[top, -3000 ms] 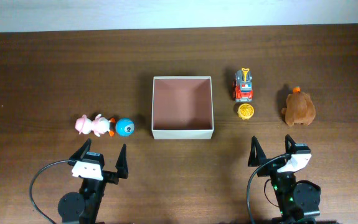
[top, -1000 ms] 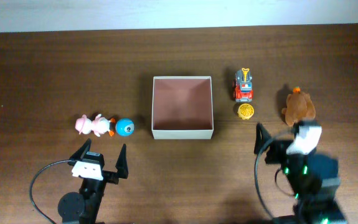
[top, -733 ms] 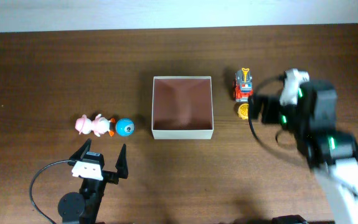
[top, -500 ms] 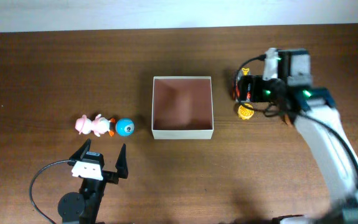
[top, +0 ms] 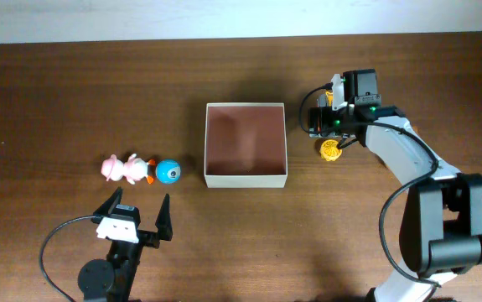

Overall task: Pack container
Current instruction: 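Move the right gripper to the red toy truck and grasp it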

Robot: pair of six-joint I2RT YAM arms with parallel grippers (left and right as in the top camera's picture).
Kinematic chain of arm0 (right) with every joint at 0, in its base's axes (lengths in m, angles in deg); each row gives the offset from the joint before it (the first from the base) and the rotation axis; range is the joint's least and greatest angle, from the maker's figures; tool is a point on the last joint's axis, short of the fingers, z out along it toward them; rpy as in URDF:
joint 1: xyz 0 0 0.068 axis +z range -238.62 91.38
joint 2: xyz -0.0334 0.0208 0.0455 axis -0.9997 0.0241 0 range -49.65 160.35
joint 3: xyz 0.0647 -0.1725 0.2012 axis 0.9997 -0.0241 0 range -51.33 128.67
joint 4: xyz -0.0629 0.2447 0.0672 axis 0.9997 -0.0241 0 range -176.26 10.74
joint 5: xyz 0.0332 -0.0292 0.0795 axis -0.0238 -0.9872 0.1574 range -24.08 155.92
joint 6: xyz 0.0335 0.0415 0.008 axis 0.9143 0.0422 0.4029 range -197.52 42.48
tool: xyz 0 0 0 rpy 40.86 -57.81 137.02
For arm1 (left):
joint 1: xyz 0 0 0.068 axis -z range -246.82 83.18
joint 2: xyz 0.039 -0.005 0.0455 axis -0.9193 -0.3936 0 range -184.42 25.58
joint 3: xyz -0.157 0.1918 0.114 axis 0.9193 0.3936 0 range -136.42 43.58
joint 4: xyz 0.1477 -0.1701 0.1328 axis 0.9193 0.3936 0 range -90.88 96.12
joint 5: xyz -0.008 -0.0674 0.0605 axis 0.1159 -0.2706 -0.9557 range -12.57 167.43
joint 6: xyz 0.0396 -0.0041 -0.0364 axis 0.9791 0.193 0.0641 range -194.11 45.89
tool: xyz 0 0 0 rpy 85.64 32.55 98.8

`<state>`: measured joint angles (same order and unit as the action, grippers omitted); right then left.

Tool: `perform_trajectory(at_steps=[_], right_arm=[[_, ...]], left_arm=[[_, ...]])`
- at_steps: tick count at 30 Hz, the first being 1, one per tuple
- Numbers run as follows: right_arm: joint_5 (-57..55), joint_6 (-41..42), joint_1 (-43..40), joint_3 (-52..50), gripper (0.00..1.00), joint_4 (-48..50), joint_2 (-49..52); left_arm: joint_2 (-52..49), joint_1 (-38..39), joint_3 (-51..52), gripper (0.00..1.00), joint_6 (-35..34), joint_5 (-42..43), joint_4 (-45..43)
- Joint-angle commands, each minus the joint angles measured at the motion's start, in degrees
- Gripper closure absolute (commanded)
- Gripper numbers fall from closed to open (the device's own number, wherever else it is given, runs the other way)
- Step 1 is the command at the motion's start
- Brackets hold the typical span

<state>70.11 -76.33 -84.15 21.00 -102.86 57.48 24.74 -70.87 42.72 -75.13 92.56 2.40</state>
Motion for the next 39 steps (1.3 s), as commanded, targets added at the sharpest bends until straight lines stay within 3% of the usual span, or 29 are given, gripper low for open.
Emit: perform_trajectory(at_steps=[1, 6, 18, 24, 28, 39], right_arm=[[-3.4, -1.0, -0.4, 0.8, 0.03, 2.2, 2.1], [-4.5, -0.9, -0.4, 0.8, 0.06, 5.0, 4.7], [-4.5, -0.3, -0.4, 0.8, 0.28, 7.8, 5.6], [-4.5, -0.3, -0.4, 0.8, 0.33, 7.8, 5.7], [-4.8, -0.3, -0.4, 0.8, 0.42, 7.5, 5.9], [-4.9, -0.3, -0.4, 1.3, 0.56, 6.9, 5.8]], left_arm=[[0.5, 0.3, 0.3, 0.00, 0.7, -0.4, 0.2], [0.5, 0.3, 0.3, 0.01, 0.7, -0.4, 0.2], [0.5, 0.3, 0.3, 0.00, 0.7, -0.4, 0.2], [0.5, 0.3, 0.3, 0.00, 0.7, -0.4, 0.2], [0.5, 0.3, 0.3, 0.00, 0.7, -0.4, 0.2], [0.5, 0.3, 0.3, 0.00, 0.7, -0.4, 0.2]])
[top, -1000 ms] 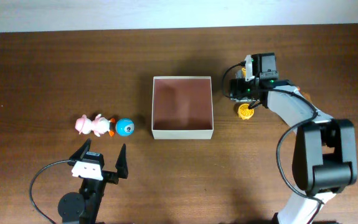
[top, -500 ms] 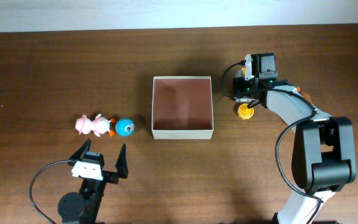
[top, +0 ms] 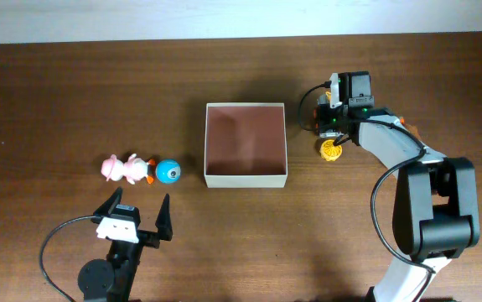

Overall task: Pack container
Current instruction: 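Move the right gripper to the red toy truck and grasp it, then lift the red truck with the right gripper and carry it over the box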

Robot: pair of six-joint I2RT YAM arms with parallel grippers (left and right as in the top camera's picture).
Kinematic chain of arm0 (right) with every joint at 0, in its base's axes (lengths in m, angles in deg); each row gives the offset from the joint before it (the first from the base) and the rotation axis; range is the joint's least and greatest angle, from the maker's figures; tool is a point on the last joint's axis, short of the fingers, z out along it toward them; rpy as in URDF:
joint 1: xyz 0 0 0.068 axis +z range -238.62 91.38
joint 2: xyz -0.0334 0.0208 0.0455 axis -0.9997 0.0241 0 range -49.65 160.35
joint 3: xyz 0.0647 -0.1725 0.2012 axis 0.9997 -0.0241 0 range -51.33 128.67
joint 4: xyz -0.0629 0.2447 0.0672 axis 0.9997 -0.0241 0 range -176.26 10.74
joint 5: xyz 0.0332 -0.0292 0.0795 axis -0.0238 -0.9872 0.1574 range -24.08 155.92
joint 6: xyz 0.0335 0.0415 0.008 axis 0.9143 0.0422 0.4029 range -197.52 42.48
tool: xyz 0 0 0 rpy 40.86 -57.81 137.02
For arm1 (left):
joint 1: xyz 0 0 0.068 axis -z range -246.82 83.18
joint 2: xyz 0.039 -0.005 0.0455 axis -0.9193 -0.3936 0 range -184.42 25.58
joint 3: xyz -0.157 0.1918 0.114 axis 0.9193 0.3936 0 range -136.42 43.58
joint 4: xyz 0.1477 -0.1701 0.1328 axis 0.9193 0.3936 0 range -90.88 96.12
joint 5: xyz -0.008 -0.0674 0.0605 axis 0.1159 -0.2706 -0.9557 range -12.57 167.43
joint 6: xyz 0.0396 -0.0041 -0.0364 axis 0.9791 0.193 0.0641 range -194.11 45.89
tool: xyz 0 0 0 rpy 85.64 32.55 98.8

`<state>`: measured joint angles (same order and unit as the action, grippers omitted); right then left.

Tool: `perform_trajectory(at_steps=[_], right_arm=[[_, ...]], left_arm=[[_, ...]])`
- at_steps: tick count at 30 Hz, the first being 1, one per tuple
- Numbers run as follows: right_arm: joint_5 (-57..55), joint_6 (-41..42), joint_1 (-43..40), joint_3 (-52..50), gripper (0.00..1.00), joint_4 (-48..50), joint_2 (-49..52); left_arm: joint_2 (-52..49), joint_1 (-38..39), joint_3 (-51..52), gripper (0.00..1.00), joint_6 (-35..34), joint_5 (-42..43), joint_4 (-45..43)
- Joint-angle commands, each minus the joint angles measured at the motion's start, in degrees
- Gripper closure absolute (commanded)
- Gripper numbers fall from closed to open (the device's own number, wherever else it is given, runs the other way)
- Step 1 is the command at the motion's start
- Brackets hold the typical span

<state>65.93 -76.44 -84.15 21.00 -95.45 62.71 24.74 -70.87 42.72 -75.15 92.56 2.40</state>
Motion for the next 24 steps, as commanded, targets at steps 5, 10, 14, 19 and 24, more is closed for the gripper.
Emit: perform_trajectory(at_steps=[5, 10, 14, 19, 24], right_arm=[[-0.7, -0.2, -0.4, 4.3, 0.59, -4.0, -0.2], [-0.7, -0.2, -0.4, 9.5, 0.59, -9.9, -1.3], [-0.3, -0.2, -0.3, 16.3, 0.60, -18.0, -1.5], [4.7, -0.2, -0.4, 25.4, 0.60, -28.4, -1.5], [20.9, -0.3, -0.4, 35.2, 0.59, -37.6, -1.5]], left_arm=[[0.5, 0.3, 0.3, 0.00, 0.7, -0.4, 0.2], [0.5, 0.3, 0.3, 0.00, 0.7, -0.4, 0.2], [0.5, 0.3, 0.3, 0.00, 0.7, -0.4, 0.2], [0.5, 0.3, 0.3, 0.00, 0.7, -0.4, 0.2], [0.5, 0.3, 0.3, 0.01, 0.7, -0.4, 0.2]])
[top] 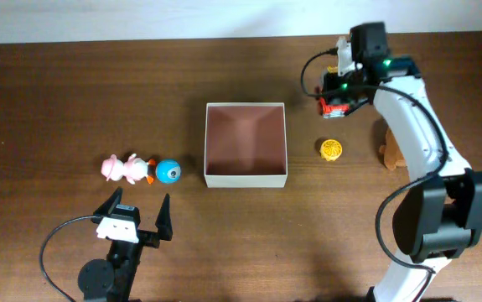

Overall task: Pack container
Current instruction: 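Lift the red truck with the right gripper and carry it over the box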

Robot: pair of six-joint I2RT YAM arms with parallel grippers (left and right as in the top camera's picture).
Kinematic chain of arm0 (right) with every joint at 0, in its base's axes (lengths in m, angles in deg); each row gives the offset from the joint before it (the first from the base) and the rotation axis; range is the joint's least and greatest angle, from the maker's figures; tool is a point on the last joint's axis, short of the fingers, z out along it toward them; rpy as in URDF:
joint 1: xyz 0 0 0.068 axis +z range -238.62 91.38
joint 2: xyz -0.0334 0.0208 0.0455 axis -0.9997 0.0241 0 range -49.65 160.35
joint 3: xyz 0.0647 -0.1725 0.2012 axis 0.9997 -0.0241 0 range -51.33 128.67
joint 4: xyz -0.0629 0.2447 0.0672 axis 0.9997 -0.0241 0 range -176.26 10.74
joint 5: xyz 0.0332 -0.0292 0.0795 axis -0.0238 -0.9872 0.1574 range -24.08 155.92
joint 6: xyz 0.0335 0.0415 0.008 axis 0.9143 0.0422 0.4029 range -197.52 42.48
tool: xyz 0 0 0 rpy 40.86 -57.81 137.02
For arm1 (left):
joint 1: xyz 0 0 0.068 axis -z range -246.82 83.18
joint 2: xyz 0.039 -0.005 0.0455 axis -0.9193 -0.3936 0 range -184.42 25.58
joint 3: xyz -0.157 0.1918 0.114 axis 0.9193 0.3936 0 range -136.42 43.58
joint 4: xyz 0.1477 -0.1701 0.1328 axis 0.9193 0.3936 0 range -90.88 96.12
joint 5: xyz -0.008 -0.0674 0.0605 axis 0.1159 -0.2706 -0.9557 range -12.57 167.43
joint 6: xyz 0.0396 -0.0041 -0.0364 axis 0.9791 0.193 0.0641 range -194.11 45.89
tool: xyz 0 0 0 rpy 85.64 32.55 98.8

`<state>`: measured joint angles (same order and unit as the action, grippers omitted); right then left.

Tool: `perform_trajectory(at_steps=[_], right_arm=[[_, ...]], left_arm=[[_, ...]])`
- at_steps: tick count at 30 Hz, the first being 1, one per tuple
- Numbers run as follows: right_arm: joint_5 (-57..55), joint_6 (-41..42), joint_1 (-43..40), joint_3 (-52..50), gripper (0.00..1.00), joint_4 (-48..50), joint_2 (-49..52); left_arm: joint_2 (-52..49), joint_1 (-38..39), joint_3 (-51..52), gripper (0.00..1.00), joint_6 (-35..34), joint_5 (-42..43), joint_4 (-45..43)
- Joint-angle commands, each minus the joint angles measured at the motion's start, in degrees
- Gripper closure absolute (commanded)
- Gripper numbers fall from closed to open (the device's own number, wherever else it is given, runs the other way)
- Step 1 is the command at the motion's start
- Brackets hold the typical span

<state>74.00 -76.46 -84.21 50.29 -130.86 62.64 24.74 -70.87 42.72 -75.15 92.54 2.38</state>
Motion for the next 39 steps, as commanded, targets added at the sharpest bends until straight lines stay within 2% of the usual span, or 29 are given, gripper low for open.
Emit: perform_trajectory(at_steps=[1, 7, 17, 24, 31, 39], right_arm=[[16.3, -0.2, -0.3, 7.2, 0.59, -3.1, -1.5], [37.2, -0.2, 0.2, 10.4, 0.59, -5.0, -1.5], [39.3, -3.3, 9.0, 10.1, 0.59, -7.3, -1.4], [25.8, -1.4, 18.0, 7.7, 0.59, -7.8, -1.2], [8.5, 10.2, 24.2, 2.4, 0.59, -3.3, 0.7], [-3.3, 20.2, 28.5, -0.9, 0.59, 6.4, 4.1]], left_arm=[[0.5, 0.3, 0.3, 0.00, 0.7, -0.4, 0.2], [0.5, 0.3, 0.3, 0.01, 0.7, -0.4, 0.2], [0.5, 0.3, 0.3, 0.00, 0.7, -0.4, 0.2], [0.5, 0.3, 0.3, 0.00, 0.7, -0.4, 0.2], [0.5, 0.3, 0.3, 0.00, 0.7, -0.4, 0.2], [0.5, 0.3, 0.3, 0.00, 0.7, -0.4, 0.2]])
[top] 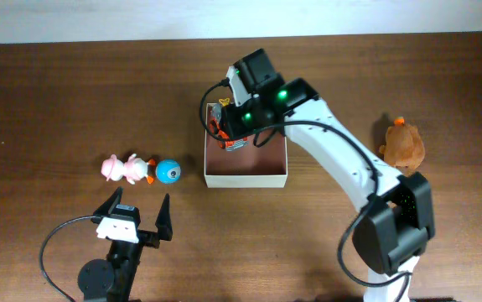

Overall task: Pack container
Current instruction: 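Lift the red truck with the right gripper and carry it over the box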

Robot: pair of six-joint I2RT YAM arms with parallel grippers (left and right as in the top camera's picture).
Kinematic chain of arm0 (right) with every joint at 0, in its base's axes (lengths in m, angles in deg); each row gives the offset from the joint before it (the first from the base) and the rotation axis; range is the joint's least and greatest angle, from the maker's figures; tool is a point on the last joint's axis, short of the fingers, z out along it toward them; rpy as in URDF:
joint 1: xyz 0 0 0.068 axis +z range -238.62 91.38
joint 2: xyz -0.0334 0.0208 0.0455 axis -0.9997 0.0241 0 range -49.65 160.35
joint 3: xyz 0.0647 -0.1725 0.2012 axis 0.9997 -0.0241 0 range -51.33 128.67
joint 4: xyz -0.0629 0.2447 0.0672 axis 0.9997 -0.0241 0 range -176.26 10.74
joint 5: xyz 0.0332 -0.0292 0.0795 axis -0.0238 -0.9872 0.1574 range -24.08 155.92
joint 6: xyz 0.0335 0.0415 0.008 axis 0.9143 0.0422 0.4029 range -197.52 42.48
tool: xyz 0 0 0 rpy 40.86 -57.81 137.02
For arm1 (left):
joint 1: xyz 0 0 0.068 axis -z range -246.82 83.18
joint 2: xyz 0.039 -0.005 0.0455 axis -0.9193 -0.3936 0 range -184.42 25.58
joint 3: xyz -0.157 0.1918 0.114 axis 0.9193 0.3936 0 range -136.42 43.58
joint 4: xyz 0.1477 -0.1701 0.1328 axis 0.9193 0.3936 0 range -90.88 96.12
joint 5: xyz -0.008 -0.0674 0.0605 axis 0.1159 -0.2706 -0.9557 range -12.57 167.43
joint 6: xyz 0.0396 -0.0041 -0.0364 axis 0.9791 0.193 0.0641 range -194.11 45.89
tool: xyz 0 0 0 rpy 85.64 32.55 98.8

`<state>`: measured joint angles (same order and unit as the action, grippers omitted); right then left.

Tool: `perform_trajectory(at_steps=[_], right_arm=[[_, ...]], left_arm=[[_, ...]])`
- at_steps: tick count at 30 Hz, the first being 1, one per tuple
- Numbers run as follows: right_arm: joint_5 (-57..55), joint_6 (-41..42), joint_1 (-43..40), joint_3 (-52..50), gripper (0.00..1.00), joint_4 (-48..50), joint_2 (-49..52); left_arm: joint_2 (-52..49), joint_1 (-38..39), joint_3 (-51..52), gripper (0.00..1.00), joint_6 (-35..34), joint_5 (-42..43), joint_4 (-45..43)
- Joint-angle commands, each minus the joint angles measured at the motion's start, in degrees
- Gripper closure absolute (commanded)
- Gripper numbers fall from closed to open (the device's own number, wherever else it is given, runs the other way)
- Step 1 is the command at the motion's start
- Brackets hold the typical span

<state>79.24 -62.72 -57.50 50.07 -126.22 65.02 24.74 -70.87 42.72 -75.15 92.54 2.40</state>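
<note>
The open white box with a brown floor stands mid-table. My right gripper reaches over its back left corner, shut on a small red and orange toy; how high the toy hangs I cannot tell. A pink pig figure, a white and orange figure and a blue ball lie in a row left of the box. My left gripper stands open near the front edge, below that row, holding nothing.
A brown plush toy lies at the right of the table. The right arm stretches across the space right of the box and hides the table under it. The table's far edge runs along the top.
My right gripper, still shut on the red toy, has moved from behind and right of the box to over its back left corner. The yellow piece is now hidden under the arm.
My right gripper was low at a toy next to a yellow piece, right of the box, and stayed there. Then it held the red toy farther back, with the yellow piece left on the table. Now the toy is over the box. The left arm never moved.
</note>
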Motion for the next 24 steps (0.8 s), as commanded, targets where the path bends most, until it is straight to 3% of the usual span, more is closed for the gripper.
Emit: perform_trajectory(at_steps=[1, 7, 24], right_arm=[[-9.8, 7.3, 2.2, -0.7, 0.59, 2.1, 2.0], [-17.0, 11.2, 4.6, -0.7, 0.59, 4.4, 5.3], [-19.2, 12.7, 5.6, -0.7, 0.59, 10.4, 11.2]], left_arm=[[0.5, 0.3, 0.3, 0.01, 0.7, -0.4, 0.2], [0.5, 0.3, 0.3, 0.00, 0.7, -0.4, 0.2], [0.5, 0.3, 0.3, 0.00, 0.7, -0.4, 0.2]])
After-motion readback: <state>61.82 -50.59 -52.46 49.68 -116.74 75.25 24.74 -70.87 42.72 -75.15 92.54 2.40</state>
